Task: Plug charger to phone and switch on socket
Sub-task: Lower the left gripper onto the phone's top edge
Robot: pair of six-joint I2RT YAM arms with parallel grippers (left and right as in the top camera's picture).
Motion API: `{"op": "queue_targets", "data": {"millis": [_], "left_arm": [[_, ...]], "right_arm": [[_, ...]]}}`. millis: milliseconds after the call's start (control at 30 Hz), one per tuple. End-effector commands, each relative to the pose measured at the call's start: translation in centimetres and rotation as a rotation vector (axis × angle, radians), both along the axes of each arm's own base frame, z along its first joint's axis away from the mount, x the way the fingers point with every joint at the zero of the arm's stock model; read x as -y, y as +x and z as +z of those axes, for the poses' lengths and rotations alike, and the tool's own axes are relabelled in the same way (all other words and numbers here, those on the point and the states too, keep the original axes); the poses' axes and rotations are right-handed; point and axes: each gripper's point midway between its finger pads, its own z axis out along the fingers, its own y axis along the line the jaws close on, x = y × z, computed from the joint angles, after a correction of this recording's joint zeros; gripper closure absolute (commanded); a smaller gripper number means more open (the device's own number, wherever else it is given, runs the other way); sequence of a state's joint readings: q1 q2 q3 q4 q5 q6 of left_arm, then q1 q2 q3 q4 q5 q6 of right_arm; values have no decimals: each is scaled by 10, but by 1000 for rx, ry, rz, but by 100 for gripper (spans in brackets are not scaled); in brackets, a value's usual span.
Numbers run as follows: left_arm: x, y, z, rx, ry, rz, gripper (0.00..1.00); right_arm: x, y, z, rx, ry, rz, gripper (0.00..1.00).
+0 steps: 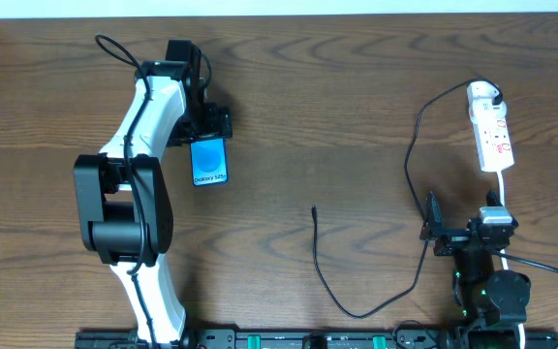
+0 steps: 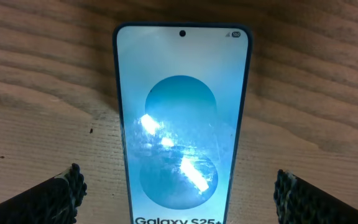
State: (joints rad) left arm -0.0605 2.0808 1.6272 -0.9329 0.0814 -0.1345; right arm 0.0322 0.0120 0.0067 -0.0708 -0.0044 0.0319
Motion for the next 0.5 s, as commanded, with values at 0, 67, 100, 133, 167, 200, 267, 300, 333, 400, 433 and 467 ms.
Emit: {"op": "queue_targets", "data": {"millis": [0, 67, 100, 133, 167, 200, 267, 300, 333, 400, 433, 467], "left_arm": [[1, -3, -8, -23, -12, 11, 1], [1, -4, -8, -25, -12, 11, 2], [1, -4, -9, -27, -12, 11, 2], [1, -5, -10, -28, -12, 11, 2], [1, -6, -12, -31, -12, 11, 2], [1, -7, -14, -32, -11, 11, 2], [1, -11, -21, -39, -14, 11, 2], [1, -12, -24, -41, -15, 11, 2], [1, -13, -26, -44, -14, 11, 2], [1, -15, -28, -49, -14, 11, 2], [1, -16, -29, -50, -14, 10, 1], [1, -15, -29, -49, -14, 11, 2]], "right_arm": [[-2, 0, 0, 1, -18, 12, 1], [-2, 0, 0, 1, -18, 12, 1], [-2, 0, 0, 1, -18, 12, 1], [-2, 0, 0, 1, -18, 12, 1], [-2, 0, 0, 1, -18, 12, 1], [-2, 0, 0, 1, -18, 11, 1], [-2, 0, 0, 1, -18, 12, 1], [-2, 0, 0, 1, -18, 11, 1], [-2, 0, 0, 1, -18, 11, 1], [-2, 0, 0, 1, -18, 12, 1], [-2, 0, 0, 1, -18, 11, 1], [-2, 0, 0, 1, -18, 12, 1]]}}
